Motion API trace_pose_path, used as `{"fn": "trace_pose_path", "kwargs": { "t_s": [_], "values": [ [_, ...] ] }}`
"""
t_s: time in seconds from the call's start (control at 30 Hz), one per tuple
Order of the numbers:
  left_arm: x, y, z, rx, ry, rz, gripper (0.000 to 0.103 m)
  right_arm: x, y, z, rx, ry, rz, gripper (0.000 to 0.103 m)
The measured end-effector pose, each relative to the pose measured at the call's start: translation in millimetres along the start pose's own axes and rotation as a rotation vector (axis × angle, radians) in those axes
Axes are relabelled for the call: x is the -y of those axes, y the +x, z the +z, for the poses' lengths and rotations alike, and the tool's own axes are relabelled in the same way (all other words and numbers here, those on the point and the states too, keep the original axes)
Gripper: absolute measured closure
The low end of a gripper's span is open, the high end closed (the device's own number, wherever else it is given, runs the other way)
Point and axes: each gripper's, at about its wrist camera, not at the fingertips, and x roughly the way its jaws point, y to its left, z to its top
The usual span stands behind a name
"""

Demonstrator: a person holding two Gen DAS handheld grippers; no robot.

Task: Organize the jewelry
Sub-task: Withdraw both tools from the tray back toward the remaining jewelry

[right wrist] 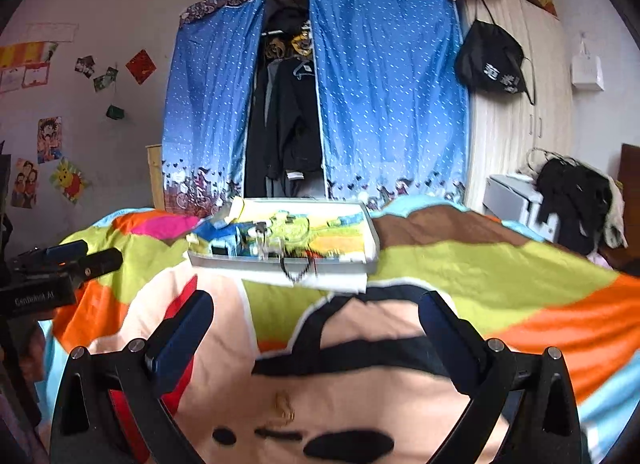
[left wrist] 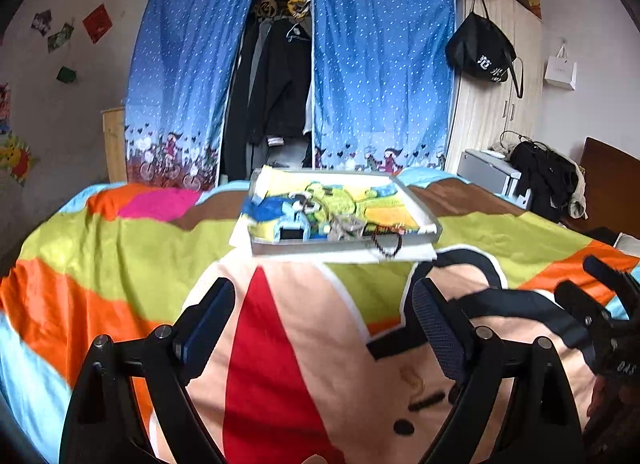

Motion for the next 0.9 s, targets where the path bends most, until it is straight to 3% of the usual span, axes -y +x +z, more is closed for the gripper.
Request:
{"fn": "trace_pose_path", "kwargs": {
  "t_s": [0.17, 0.33, 0.6, 0.9],
  "values": [
    [-4, -8, -32, -0.063, -0.043, 0.004, 0.016, -6, -17, -39, -0.089, 0.077, -0.029, 0.000],
    [1, -19, -55, -0.095, -0.001, 0.017, 0.016, -8, -29, -71, -0.150, 0.119, -0.052, 0.000],
    [9, -26, -92, -0.185, 0.001, 0.064, 0.016, 2, -35, -101, -0.259, 0.162, -0.054, 0.000],
    [17, -17, -107, -0.276, 0.033, 0.128, 0.016, 7, -30, -130, -0.368, 0.179, -0.037, 0.000]
  ]
}}
